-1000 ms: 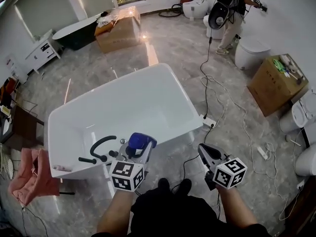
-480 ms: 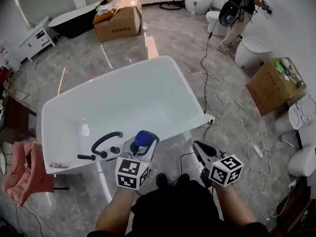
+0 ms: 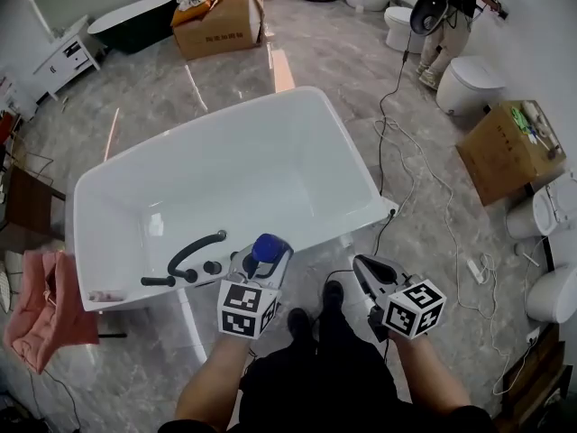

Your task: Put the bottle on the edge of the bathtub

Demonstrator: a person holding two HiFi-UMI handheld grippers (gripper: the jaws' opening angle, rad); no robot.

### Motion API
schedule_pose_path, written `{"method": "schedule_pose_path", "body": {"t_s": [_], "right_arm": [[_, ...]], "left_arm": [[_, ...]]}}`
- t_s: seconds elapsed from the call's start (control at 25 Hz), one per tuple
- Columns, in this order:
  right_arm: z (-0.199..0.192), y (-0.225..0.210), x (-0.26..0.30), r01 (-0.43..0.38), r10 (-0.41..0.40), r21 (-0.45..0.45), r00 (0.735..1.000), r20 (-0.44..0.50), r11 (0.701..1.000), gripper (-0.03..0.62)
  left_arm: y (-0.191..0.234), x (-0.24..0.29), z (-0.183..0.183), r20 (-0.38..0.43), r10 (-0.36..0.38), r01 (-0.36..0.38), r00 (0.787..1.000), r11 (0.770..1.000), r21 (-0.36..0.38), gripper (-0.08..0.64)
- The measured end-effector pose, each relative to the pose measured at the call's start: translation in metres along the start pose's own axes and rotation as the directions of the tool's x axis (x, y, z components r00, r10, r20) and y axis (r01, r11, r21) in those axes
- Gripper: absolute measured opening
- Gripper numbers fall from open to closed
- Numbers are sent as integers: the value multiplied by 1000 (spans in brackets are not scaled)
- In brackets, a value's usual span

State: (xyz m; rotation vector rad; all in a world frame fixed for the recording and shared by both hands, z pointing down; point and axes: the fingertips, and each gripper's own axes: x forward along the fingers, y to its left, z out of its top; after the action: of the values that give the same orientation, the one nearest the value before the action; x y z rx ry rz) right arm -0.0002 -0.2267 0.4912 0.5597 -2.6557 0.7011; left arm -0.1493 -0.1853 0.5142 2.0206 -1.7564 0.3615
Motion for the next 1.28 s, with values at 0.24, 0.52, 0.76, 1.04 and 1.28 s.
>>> {"method": "schedule_pose_path", "body": {"t_s": [0.24,0.52,0.76,1.04,1.28], "right_arm": [[-28,-13,34,-36,37,10,997,-72,999,11],[-66,-24,58,-47,52,40,988,-147,998,11],[-87,-30,73,-58,66,44,979,-195,997,11],[-87,-44,88,-52,60,46,979,-193,998,11],[-91,-62,104,-45,54,54,983,-178,998,11]], "left_arm": [[14,30,-28,-26,24,-24,999,999,-34,158],[30,73,-71,-54,43,-46,998,998,-50,158],[44,101,-113,-112,63,-64,992,998,-11,158],[53,129,-149,-153,100,-103,983,995,-8,158],[53,158,-167,-168,102,-107,980,994,-23,158]]}}
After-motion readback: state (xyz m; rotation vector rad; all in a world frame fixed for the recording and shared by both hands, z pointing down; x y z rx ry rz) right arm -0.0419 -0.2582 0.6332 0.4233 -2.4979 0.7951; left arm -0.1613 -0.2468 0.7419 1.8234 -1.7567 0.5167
